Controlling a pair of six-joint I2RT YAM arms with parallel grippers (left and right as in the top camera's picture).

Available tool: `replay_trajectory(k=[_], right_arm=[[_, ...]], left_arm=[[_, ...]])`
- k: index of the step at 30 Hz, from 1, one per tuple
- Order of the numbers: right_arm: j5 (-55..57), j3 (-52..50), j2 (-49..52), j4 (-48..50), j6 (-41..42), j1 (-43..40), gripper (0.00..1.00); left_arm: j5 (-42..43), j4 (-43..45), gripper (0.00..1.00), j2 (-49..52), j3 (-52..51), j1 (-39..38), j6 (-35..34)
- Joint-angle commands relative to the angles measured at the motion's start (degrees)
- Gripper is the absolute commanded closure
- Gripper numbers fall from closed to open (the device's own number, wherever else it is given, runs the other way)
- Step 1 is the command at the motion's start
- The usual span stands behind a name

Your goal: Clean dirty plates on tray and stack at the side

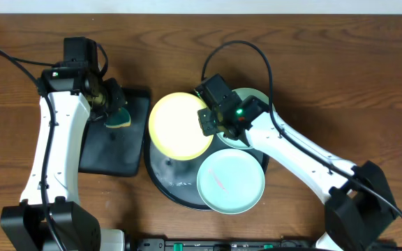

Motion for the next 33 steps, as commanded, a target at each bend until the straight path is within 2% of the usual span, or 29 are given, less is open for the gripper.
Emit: replay_trajectory(k=[1,9,16,22,26,33], right_arm=[[12.5,1.97,-1.7,-1.27,-5.53,2.12,0.99],[29.79,3.21,-2.97,-2.45,-11.89,6.62,0.99],[44.98,3.23,-5.57,-2.21,-12.61,12.17,0.99],[54.34,3.23,-9.22,-1.88,-14.21,16.87,0.99],[60.43,3.23,-12.7,0.13,-18.29,19.65,0.99],[64.7,3.23,-16.72,4.24,-22.43,21.42,0.99]], left_arm=[[-1.16,0.09,0.93,-0.52,1.36,0.31,1.2],[-1.16,-0.15,0.93,-0.52,1.36,0.31,1.18],[-1.16,-0.13,0.93,-0.52,1.36,0.31,1.18],[-1.16,-0.11,0.93,-0.52,1.27,0.28,1.18],[-1.16,-0.11,0.93,-0.52,0.46,0.31,1.18],[-1.16,-0.09,0.92,-0.52,-0.04,0.31,1.2]])
